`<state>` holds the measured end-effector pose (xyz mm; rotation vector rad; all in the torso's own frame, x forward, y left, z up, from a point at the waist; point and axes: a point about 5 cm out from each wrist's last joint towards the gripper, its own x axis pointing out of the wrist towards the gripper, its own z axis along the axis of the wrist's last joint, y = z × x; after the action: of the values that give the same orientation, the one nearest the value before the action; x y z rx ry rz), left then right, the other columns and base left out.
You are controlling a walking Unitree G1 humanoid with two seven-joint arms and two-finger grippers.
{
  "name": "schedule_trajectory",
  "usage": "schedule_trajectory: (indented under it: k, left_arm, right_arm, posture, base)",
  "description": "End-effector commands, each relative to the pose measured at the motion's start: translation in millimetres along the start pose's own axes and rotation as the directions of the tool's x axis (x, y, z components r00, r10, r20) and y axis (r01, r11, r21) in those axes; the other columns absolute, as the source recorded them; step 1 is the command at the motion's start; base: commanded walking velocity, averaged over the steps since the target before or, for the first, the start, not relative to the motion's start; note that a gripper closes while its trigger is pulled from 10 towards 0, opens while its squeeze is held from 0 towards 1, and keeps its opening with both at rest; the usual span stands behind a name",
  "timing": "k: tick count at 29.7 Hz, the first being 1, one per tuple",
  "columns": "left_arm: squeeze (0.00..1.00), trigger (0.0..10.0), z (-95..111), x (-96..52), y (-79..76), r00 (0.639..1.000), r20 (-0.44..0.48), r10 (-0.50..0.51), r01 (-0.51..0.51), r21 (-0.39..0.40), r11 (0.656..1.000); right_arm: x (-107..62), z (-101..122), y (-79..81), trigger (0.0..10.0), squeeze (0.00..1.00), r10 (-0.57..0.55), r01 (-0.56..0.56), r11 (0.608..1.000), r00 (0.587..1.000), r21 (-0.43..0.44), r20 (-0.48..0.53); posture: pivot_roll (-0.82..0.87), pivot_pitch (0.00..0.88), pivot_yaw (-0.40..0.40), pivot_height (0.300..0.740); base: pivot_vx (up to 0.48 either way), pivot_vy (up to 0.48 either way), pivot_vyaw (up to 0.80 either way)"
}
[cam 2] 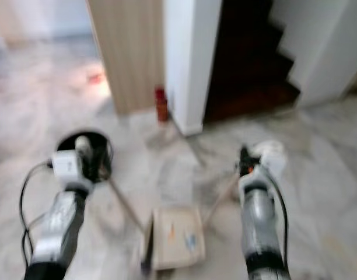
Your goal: Sweep floor
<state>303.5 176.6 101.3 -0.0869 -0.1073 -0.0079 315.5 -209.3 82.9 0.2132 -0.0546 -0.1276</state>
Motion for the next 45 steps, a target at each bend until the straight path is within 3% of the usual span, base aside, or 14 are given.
schedule_trajectory:
  k: [1, 8, 30, 45]
  left_arm:
    - [0.0, 10.0, 9.1, 3.3, -5.1, 0.999, 0.045, -0.017, 0.017, 0.006, 1.0]
    - [0.0, 10.0, 9.6, 4.2, -5.9, 0.999, 0.045, -0.017, 0.017, 0.005, 1.0]
    - [0.0, 10.0, 11.3, 4.3, -5.2, 0.999, 0.053, -0.004, 0.003, 0.014, 1.0]
    - [0.0, 10.0, 11.7, 4.3, -3.0, 0.998, 0.058, 0.011, -0.013, 0.033, 0.999]
  right_arm:
    - [4.1, 10.9, 2.2, 10.0, 0.0, 0.0, -0.002, 0.999, 0.998, 0.034, 0.056]
    - [5.1, 10.8, 2.4, 10.0, 0.0, 0.007, -0.009, 0.999, 0.999, 0.036, 0.048]
    - [5.8, 10.3, 7.2, 10.0, 0.0, 0.045, -0.046, 0.998, 0.998, 0.039, 0.04]
    - [5.9, 10.5, 8.4, 10.0, 0.0, 0.051, -0.053, 0.997, 0.998, 0.048, 0.041]
  posture:
    - [0.03, 0.0, 0.007, 0.74]
    - [0.03, 0.0, 0.003, 0.74]
    - [0.04, 0.0, -0.001, 0.74]
    - [0.04, 0.0, 0.001, 0.74]
  base:
    - [0.0, 0.296, 0.68]
    - [0.0, 0.275, 0.0]
    - [0.0, 0.0, 0.0]
    - [0.0, 0.0, 0.64]
